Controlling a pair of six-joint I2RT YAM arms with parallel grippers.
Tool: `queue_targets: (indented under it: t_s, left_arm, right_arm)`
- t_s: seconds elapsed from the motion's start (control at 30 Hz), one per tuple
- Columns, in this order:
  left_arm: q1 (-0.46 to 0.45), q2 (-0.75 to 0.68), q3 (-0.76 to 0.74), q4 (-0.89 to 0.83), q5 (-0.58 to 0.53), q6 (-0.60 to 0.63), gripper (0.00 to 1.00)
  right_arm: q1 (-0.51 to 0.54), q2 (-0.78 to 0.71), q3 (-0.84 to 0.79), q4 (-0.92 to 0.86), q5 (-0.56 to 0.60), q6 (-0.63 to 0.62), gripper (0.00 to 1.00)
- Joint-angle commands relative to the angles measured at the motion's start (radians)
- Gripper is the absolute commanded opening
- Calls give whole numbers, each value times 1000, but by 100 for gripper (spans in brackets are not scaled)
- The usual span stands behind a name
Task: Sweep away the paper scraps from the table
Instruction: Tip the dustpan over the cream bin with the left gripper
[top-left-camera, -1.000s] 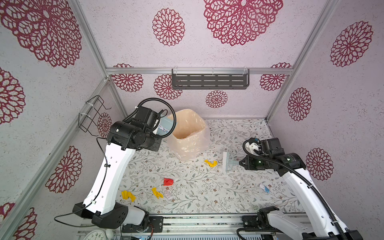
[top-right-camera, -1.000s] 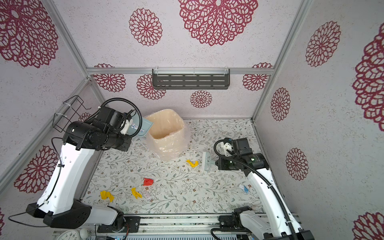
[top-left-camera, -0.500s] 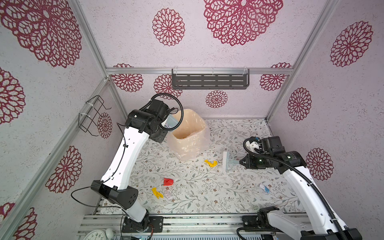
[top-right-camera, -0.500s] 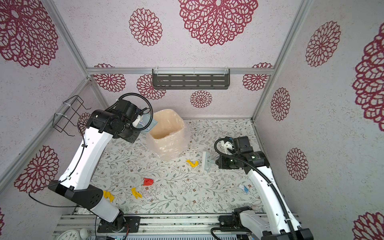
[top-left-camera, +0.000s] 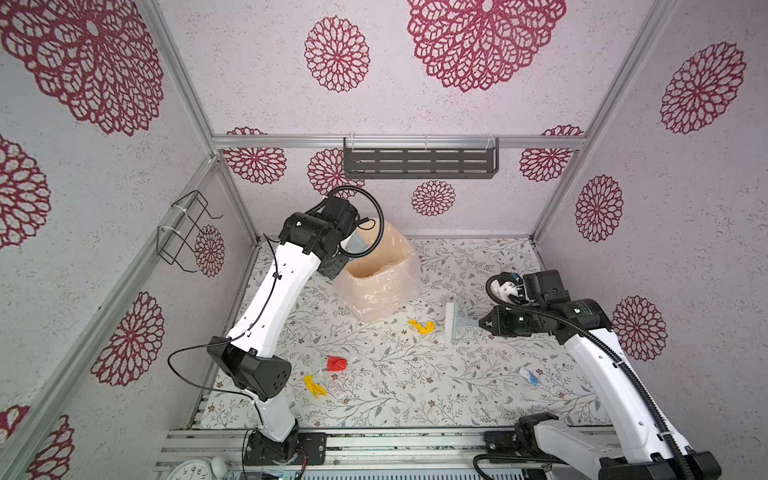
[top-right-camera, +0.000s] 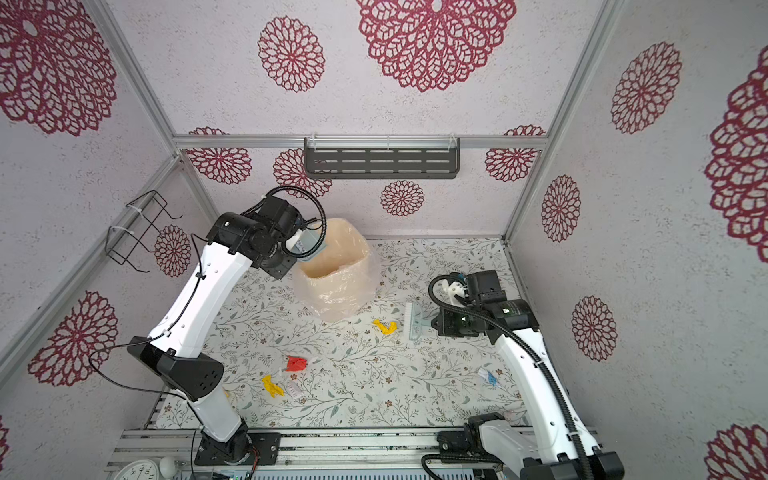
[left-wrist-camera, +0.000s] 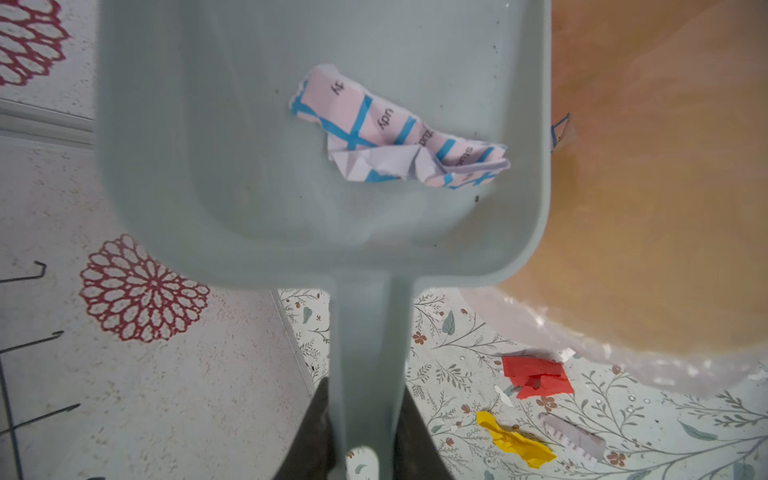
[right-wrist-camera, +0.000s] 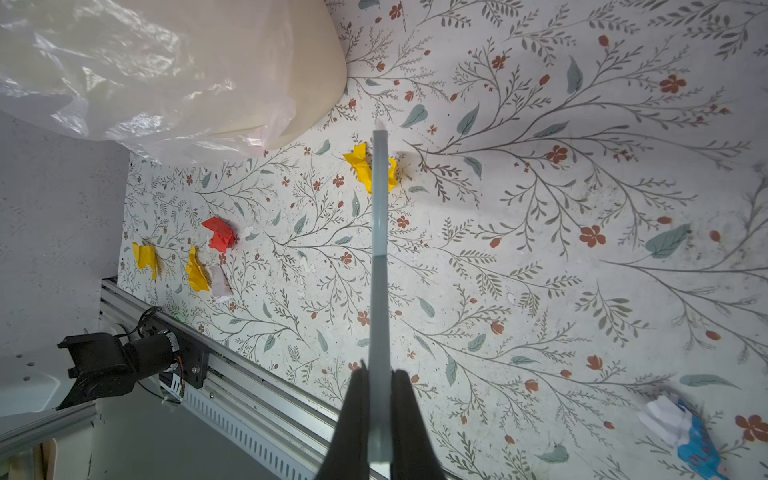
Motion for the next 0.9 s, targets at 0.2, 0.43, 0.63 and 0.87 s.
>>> queue_targets:
  t_s: [0.2,0.43,0.63,0.87]
  left_arm:
    - [-59,-5,-35,83,-202,96,0]
    - [-122,-34,-99,160,-334,198,0]
    - [-154,-68,-169,240,-454,299,0]
    - [-184,-119,-289,361,-568,423,0]
  right_arm:
    - [-14,1,51,-28,-21,-31,0]
    - [-17,5,66,-42,-20,-40,0]
    - [-17,1,51,-30,-38,-34,0]
    - [-17,-2,60,-38,-38,-32,0]
